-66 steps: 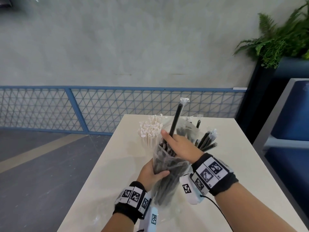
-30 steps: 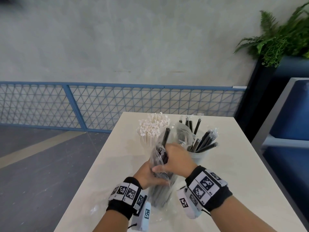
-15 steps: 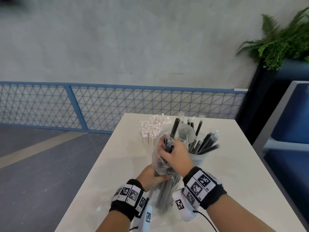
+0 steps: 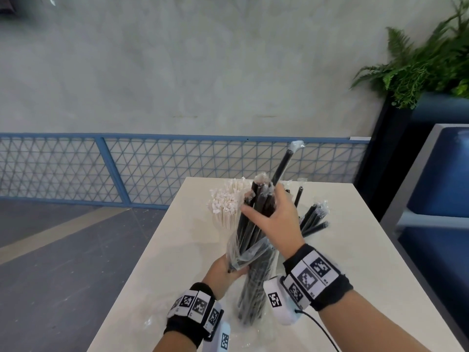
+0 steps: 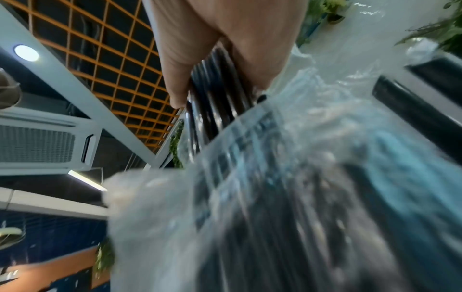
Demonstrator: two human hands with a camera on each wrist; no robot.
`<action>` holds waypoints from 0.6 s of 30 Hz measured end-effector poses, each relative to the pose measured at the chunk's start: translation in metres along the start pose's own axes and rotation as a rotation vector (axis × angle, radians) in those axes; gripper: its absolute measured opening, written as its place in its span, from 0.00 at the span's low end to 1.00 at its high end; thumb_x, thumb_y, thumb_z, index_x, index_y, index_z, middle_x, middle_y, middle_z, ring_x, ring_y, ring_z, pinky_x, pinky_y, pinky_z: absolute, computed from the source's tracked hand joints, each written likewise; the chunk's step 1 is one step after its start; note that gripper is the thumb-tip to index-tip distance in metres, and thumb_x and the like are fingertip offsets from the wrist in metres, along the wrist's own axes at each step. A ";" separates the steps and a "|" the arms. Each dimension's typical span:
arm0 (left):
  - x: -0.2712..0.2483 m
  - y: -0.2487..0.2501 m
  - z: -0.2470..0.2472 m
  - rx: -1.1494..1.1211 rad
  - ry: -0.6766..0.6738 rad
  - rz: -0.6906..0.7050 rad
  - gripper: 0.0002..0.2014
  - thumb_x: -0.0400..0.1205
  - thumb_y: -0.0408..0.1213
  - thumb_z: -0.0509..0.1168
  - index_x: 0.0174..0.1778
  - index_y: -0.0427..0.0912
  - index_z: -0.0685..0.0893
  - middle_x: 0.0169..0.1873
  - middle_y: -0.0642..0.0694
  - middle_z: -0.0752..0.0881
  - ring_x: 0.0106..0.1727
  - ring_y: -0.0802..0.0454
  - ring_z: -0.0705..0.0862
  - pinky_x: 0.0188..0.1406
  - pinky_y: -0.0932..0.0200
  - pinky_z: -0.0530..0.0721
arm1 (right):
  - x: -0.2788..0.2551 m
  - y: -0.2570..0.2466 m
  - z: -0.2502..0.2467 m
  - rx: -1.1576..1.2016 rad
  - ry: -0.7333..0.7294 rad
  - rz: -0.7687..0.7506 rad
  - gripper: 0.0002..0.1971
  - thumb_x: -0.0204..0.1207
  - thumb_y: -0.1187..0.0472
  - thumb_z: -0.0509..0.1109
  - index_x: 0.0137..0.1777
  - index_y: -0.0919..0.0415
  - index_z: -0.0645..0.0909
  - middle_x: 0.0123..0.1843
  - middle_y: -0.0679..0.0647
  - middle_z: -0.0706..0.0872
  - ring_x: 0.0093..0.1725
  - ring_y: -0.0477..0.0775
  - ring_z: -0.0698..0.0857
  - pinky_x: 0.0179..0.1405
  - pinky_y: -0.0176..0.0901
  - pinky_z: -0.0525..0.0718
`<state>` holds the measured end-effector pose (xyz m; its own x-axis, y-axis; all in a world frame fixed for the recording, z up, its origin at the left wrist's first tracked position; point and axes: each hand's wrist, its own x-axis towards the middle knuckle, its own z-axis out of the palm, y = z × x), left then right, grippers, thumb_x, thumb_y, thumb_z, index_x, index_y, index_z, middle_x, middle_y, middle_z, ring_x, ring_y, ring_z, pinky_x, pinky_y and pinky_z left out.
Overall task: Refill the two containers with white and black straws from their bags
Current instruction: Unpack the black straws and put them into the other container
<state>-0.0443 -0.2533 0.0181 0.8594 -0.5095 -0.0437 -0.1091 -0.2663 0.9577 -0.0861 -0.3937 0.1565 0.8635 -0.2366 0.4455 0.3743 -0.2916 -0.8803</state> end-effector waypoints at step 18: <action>-0.001 0.004 0.005 0.085 0.039 0.078 0.13 0.79 0.33 0.68 0.60 0.42 0.82 0.49 0.53 0.86 0.43 0.75 0.82 0.43 0.82 0.75 | -0.022 0.039 0.024 -0.029 0.136 0.297 0.20 0.61 0.59 0.82 0.52 0.62 0.82 0.44 0.50 0.88 0.46 0.47 0.87 0.46 0.35 0.83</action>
<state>-0.0484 -0.2582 0.0208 0.8651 -0.4998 0.0427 -0.2172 -0.2967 0.9299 -0.0823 -0.3781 0.1086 0.8796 -0.4364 0.1894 0.1016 -0.2167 -0.9709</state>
